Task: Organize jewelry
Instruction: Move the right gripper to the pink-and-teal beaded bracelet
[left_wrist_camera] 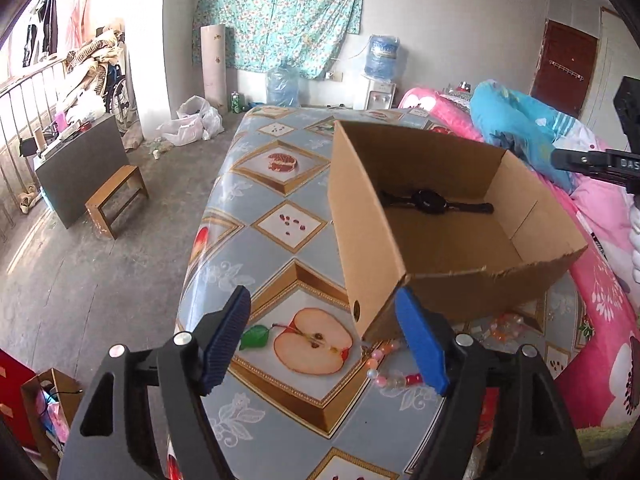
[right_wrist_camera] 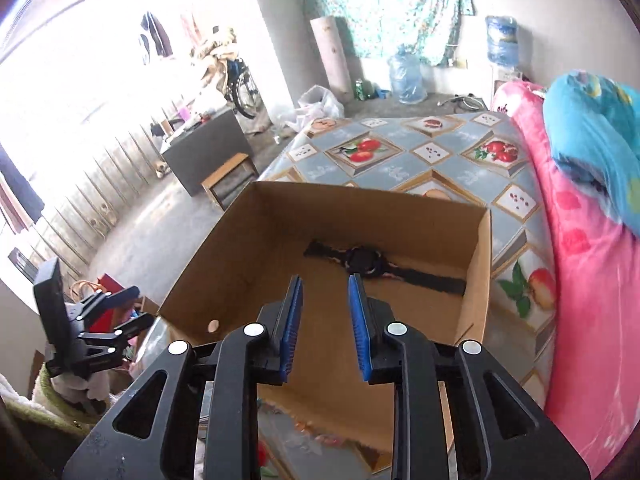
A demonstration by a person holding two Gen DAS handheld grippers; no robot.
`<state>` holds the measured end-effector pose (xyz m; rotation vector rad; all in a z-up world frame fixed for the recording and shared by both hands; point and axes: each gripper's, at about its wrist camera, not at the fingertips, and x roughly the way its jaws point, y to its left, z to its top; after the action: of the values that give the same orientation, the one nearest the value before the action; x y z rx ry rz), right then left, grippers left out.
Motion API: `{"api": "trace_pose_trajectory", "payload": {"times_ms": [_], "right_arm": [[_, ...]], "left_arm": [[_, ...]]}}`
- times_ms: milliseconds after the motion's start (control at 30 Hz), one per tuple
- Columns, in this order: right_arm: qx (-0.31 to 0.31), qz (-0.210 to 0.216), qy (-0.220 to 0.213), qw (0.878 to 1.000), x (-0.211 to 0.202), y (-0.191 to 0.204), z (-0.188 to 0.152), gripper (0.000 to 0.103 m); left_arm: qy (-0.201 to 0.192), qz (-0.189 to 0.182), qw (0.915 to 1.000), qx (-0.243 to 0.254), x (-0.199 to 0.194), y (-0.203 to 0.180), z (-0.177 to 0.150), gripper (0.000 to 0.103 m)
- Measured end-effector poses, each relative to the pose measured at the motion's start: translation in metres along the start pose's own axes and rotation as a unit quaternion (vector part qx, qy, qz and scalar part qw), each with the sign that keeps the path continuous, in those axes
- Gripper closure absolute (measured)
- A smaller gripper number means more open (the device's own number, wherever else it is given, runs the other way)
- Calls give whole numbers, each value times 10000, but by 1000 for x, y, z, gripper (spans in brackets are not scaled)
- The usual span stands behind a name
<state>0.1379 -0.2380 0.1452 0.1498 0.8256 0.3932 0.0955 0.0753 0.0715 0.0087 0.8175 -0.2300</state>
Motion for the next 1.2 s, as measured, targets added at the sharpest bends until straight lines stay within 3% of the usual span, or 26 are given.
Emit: {"api": "trace_pose_trajectory", "payload": {"times_ms": [133, 167, 200, 267, 333, 400, 533, 667, 833, 1133, 1200], "right_arm": [[573, 52, 164, 9982, -2, 7, -70, 69], [683, -69, -138, 9975, -8, 11, -87, 63], [776, -58, -149, 9969, -8, 14, -98, 57], [923, -20, 179, 9956, 3, 16, -111, 59], [795, -191, 114, 9966, 4, 26, -123, 59], [865, 47, 259, 9959, 12, 30, -129, 59], [454, -403, 414, 9973, 22, 51, -136, 54], [131, -513, 277, 9982, 31, 59, -145, 46], [-40, -476, 125, 9988, 32, 60, -142, 45], [-73, -214, 337, 9992, 65, 67, -141, 45], [-104, -147, 396, 9991, 72, 70, -140, 50]], "left_arm": [[502, -26, 9987, -108, 25, -14, -27, 30], [576, 96, 9983, -61, 32, -19, -31, 30], [632, 217, 9978, -28, 41, -24, -34, 30], [693, 308, 9971, 65, 54, -33, -37, 30], [719, 328, 9968, 141, 64, -42, -39, 30], [648, 466, 9962, 345, 70, -52, -43, 30], [635, 718, 9941, 507, 77, -62, -56, 30], [654, 761, 9931, 603, 64, -64, -69, 30], [781, 649, 9918, 780, 45, -61, -88, 30], [1013, 342, 9914, 753, 27, -51, -104, 30], [875, 243, 9927, 795, 22, -51, -103, 36]]}}
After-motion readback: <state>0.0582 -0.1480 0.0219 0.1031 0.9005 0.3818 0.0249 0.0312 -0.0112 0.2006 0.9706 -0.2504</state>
